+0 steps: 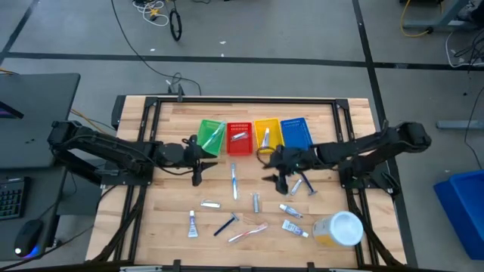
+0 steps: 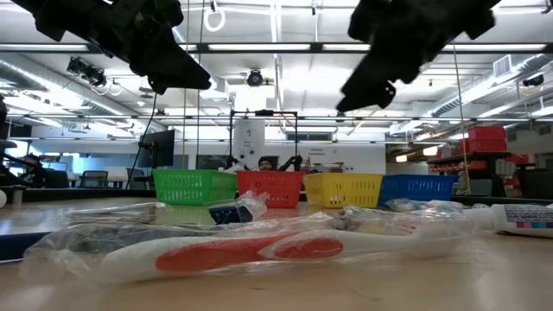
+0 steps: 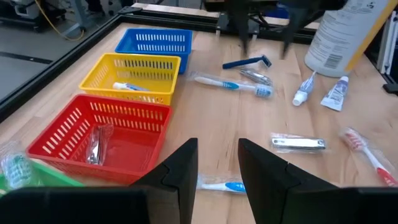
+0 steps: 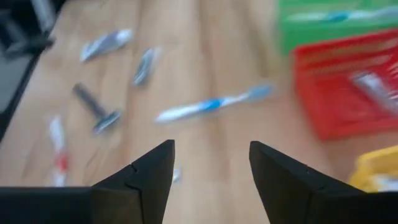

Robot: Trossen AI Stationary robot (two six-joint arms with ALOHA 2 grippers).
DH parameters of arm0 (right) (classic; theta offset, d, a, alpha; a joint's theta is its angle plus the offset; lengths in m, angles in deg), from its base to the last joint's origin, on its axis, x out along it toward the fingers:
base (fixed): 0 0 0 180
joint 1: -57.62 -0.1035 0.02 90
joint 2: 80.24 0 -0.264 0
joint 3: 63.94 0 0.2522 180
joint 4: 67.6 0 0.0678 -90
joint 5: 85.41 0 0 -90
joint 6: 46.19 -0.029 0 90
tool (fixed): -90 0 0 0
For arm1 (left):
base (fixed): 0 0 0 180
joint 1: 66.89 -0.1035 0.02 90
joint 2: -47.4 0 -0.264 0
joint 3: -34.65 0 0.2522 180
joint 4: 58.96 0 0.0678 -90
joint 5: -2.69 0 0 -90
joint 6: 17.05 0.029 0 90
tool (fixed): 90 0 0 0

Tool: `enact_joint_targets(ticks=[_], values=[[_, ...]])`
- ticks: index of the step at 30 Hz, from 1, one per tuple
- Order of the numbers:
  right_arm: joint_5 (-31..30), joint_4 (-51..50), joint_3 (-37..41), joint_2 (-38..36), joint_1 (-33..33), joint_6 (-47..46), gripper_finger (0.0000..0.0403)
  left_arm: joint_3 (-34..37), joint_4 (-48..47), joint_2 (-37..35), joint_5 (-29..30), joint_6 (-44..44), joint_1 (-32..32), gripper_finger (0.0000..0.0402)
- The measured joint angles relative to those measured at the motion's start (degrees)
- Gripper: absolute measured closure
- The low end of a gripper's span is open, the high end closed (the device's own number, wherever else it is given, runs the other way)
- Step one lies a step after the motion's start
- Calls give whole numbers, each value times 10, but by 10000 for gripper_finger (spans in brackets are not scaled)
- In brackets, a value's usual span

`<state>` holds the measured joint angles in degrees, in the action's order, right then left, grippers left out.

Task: Pick & Place Travel size toiletries
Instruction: Put the blue razor into the blue bin

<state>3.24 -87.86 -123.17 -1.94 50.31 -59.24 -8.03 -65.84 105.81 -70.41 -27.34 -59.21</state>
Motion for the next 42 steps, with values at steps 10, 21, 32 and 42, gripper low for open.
enact_joint_targets(ticks=[10,21,32,42], values=[[0,-157,0,0,-46,-58,171,0,0,0,0,15,0,279],[74,-230,0,0,-78,5,185,0,-1,0,8,26,0,279],[11,-338,9,1,-110,86,184,0,0,0,56,26,0,279],[-1,-229,85,1,-100,146,144,0,3,0,70,20,0,279]])
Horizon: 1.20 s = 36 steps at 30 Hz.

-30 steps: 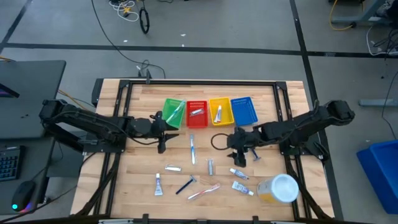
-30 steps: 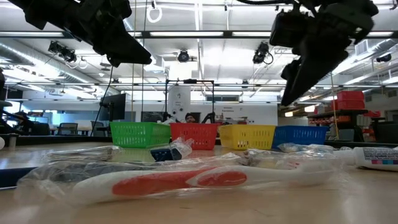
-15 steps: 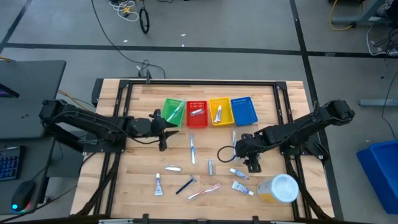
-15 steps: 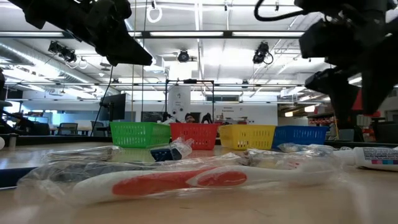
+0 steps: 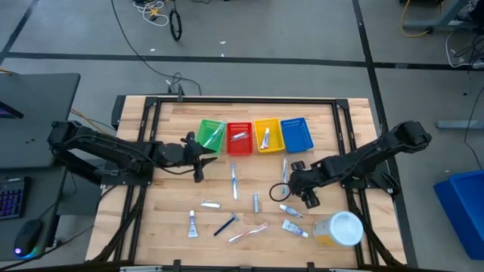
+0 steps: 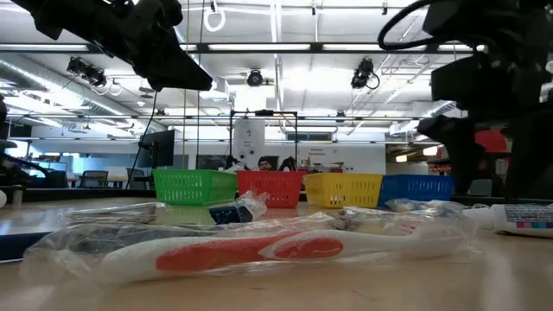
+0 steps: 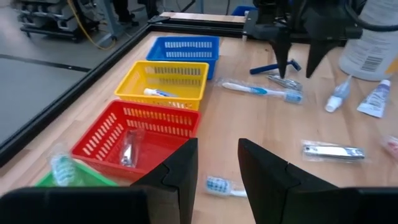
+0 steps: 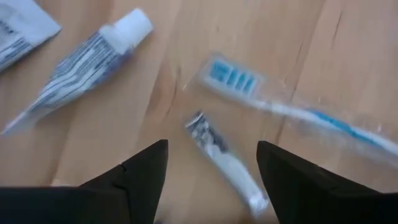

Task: Pick & Place Travel size toiletries
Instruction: Put the blue razor into the blue bin

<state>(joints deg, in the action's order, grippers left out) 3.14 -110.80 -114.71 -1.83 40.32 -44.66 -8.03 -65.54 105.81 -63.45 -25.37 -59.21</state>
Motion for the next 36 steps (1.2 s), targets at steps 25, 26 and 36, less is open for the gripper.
enact_joint_targets(ticks=[25,26,36], values=[[-33,-82,-34,0,19,-159,154,0,0,0,8,-7,0,279],[-34,-108,-40,0,22,-197,149,0,0,0,8,-7,0,279],[14,-157,-2,0,31,-502,144,0,0,0,5,-9,0,279]])
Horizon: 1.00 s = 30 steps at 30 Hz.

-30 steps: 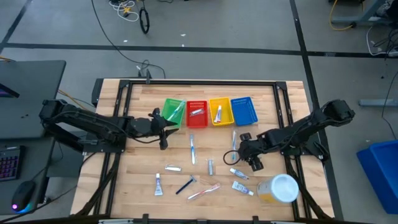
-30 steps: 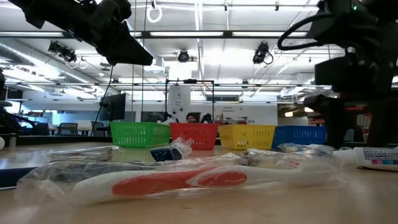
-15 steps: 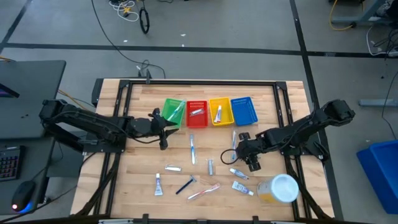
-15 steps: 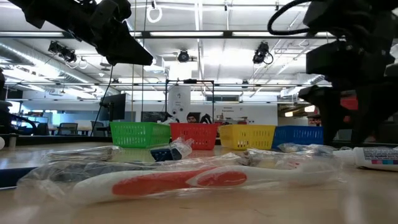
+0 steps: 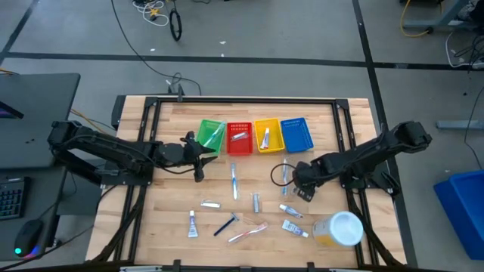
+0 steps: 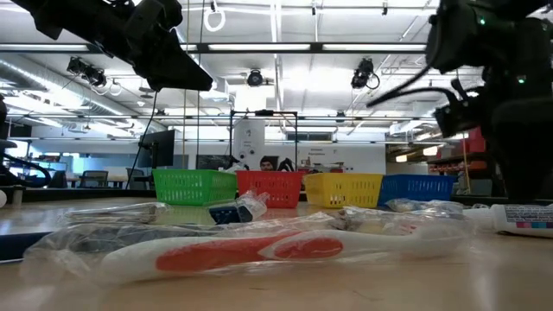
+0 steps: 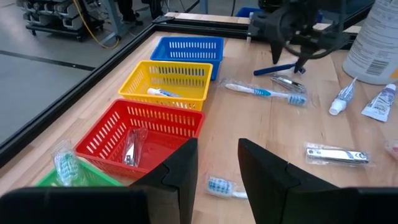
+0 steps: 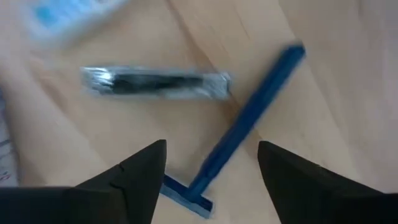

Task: Pick & Place Travel size toiletries
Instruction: Put the blue razor into the blue bin

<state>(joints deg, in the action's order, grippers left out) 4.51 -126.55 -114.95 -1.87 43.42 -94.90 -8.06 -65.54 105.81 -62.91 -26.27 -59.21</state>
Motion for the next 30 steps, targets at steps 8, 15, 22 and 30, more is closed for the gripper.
enact_joint_targets(ticks=[8,15,22,30], values=[[2,34,33,0,0,-22,189,0,0,0,0,1,0,279],[2,43,33,0,0,-19,275,0,0,0,0,11,0,279],[2,16,-8,0,12,-10,372,0,0,0,0,9,0,279],[-105,-110,-129,0,65,77,371,0,14,0,0,7,0,279]])
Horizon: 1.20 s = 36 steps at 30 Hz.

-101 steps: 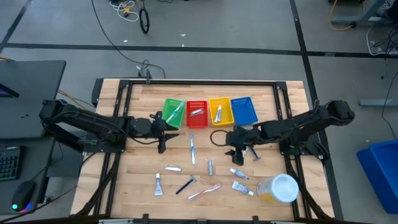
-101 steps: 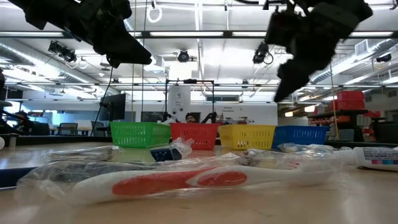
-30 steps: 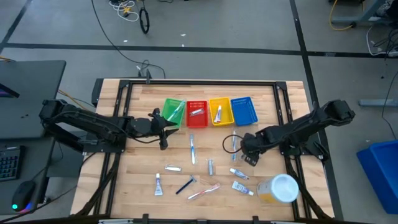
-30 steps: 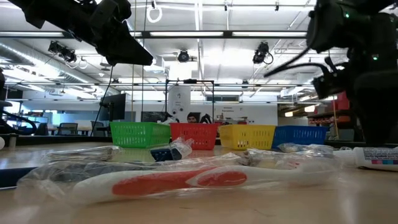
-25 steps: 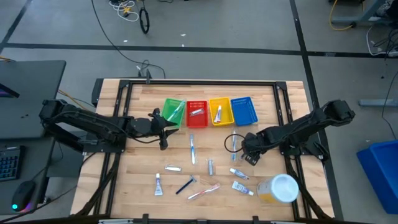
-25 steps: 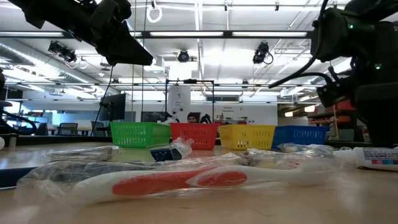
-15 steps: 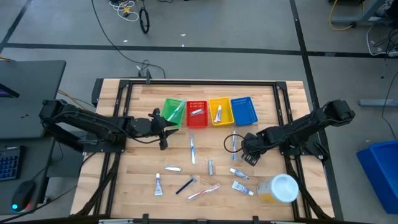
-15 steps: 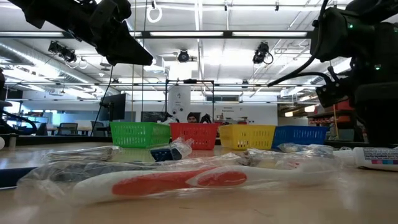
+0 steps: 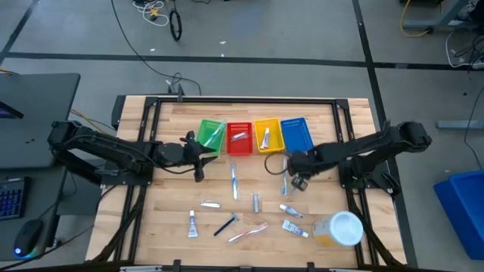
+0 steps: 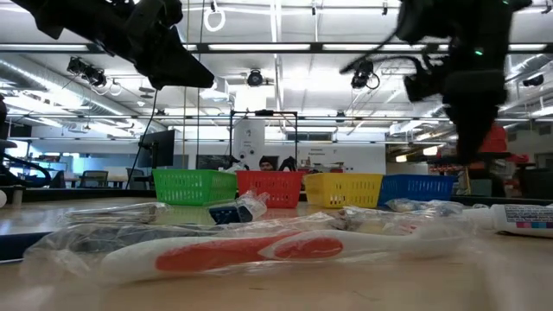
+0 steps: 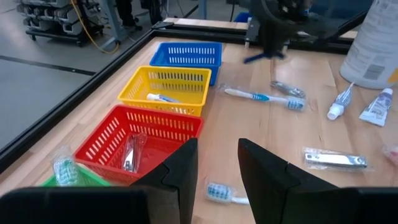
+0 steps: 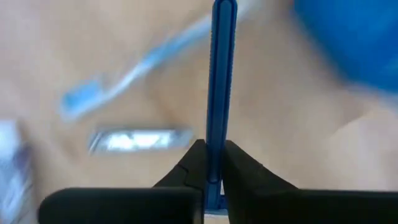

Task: Pick & Place Travel size toiletries
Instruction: Put the blue razor into the blue bin

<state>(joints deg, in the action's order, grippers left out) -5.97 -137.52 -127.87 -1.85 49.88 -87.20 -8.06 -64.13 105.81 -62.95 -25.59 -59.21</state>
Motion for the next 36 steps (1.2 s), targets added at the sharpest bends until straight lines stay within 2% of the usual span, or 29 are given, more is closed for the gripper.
enact_joint_targets(ticks=[5,8,11,16,18,23,28,36], values=[[-175,-13,-65,0,69,49,356,0,17,0,0,7,0,279],[-214,-1,-78,0,133,73,358,-1,19,0,0,7,0,279],[-177,43,-64,0,203,117,360,-1,20,0,0,4,0,279],[-44,145,-15,4,288,164,360,-1,19,0,0,7,0,279],[-12,165,3,6,306,167,360,-1,20,0,0,7,0,279],[-11,176,46,6,330,181,359,-1,20,0,0,7,0,279],[6,235,93,6,337,196,356,-1,19,0,0,13,0,279],[3,269,117,6,337,216,312,-1,20,0,0,-4,0,279]])
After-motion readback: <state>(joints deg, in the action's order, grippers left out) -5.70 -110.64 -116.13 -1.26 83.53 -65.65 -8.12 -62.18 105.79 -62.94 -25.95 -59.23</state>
